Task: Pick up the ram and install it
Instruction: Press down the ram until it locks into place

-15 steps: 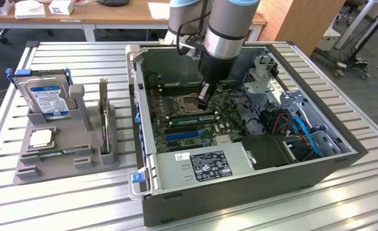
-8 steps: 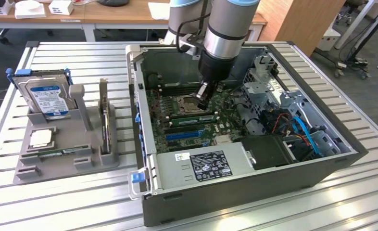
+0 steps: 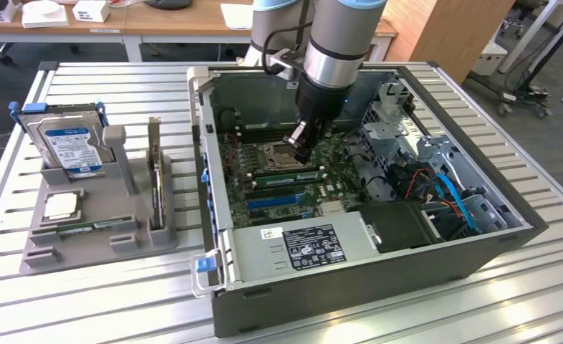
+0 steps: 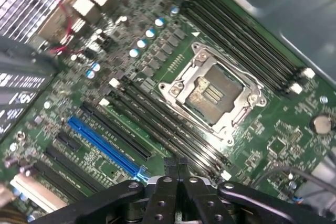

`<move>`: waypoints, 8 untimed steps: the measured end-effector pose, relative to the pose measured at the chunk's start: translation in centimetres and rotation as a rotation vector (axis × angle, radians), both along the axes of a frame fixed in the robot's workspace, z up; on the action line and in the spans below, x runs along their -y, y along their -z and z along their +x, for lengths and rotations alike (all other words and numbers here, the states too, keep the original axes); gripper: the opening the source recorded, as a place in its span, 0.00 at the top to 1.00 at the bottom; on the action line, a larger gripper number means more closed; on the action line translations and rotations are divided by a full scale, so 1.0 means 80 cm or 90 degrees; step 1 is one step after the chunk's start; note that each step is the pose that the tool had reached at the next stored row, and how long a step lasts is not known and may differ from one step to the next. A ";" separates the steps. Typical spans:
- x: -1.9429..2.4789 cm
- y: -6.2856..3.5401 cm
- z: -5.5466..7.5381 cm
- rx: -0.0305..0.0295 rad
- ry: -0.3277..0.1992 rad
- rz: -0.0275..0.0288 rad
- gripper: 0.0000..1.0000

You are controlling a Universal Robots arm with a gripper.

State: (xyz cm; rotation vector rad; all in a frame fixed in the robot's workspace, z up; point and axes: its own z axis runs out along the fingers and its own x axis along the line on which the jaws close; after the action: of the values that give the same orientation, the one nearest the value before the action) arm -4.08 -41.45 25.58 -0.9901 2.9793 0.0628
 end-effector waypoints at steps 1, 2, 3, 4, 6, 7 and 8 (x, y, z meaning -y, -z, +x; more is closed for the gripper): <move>0.0000 0.000 0.000 0.0000 0.010 0.0000 0.90; 0.0000 0.000 0.000 0.0000 0.021 0.0000 0.90; 0.0000 0.000 0.000 0.0000 0.032 0.0000 0.90; 0.0000 0.000 0.000 0.0000 0.043 0.0000 0.90; 0.0000 0.000 0.000 0.0000 0.063 0.0000 0.90; 0.0000 0.000 0.000 0.0000 0.074 0.0000 0.90; 0.0000 0.000 0.000 0.0000 0.084 0.0000 0.90</move>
State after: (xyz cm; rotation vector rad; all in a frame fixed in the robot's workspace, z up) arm -4.08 -41.45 25.55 -0.7901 3.0357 0.0625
